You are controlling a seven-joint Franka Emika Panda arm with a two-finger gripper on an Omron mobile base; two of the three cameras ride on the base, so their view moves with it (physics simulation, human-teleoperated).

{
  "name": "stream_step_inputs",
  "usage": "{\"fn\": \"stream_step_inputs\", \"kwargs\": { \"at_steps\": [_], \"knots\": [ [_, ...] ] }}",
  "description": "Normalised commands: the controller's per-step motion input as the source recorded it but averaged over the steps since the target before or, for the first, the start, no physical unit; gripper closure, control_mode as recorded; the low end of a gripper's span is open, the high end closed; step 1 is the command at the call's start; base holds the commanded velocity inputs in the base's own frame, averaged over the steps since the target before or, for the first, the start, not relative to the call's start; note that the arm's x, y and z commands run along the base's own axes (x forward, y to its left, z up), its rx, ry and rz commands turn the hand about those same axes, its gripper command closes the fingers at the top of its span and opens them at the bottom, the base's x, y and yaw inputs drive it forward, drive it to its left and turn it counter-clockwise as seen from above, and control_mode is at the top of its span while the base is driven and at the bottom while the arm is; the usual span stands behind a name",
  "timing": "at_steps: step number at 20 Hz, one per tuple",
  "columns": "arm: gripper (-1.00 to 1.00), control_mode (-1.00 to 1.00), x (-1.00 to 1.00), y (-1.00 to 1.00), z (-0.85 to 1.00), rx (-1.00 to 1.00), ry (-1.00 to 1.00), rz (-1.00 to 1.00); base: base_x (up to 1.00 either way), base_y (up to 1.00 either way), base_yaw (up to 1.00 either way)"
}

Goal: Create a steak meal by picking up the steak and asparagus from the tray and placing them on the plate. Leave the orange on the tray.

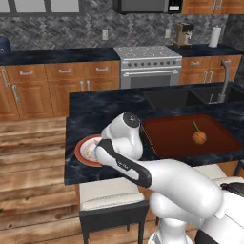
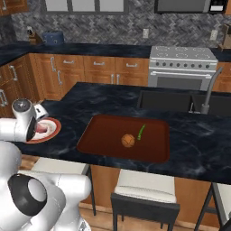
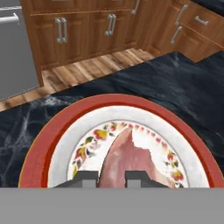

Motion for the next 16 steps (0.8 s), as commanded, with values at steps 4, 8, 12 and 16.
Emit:
{"fn": "stream_step_inputs", "kwargs": {
  "at_steps": [4,8,12,16],
  "knots": [
    [1.0,-1.0,0.39,0.18,-0.3,0.0,0.0,0.02,0.0,0.0,0.0],
    [1.0,-1.0,0.38,0.1,-0.29,0.0,0.0,0.0,0.0,0.0,0.0],
    [1.0,-1.0,0.37,0.07,-0.28,0.0,0.0,0.0,0.0,0.0,0.0],
    [-1.0,-1.0,0.05,0.01,-0.08,0.0,0.0,0.0,0.0,0.0,0.0]
  ]
}}
